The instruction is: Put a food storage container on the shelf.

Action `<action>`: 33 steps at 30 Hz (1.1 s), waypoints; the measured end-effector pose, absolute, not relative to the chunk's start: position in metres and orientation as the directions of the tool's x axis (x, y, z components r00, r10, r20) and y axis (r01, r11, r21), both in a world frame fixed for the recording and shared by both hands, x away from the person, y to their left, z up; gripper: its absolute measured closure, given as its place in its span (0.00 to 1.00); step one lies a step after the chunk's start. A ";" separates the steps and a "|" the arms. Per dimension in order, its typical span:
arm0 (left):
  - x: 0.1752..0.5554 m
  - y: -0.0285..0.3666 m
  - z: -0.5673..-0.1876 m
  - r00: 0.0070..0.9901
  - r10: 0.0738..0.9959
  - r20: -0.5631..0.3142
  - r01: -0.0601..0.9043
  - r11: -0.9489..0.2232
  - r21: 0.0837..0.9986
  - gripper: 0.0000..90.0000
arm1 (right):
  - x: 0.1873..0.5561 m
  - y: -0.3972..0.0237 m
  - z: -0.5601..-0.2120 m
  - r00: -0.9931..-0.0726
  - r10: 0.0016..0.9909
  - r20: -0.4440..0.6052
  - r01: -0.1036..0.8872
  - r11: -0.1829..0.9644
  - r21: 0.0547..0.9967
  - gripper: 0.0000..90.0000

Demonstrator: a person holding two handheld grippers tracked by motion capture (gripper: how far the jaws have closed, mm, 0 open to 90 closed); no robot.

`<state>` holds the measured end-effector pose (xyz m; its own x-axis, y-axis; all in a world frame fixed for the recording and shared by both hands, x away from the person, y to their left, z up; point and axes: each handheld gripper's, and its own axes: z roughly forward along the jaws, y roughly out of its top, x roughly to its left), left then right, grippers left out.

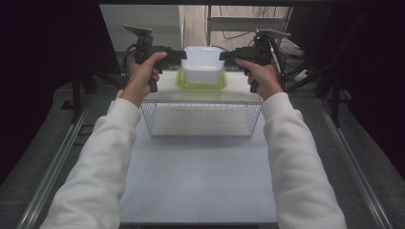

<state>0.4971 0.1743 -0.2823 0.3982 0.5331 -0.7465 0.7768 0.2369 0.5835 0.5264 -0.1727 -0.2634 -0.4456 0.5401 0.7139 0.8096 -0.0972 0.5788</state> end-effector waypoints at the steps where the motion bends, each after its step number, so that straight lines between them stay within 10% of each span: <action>1: 0.496 0.175 -0.282 0.406 0.541 -0.736 0.766 0.237 0.597 0.46 | 0.525 -0.174 -0.261 -0.458 0.545 0.702 0.795 -0.101 0.598 0.47; 14: 0.432 0.187 -0.282 0.563 0.603 -0.565 0.611 0.156 0.776 0.28 | 0.468 -0.209 -0.262 -0.655 0.555 0.513 0.602 -0.026 0.798 0.31; 33: 0.328 0.201 -0.362 0.617 0.692 -0.376 0.535 -0.018 0.844 0.26 | 0.358 -0.246 -0.332 -0.717 0.648 0.257 0.419 0.107 0.902 0.28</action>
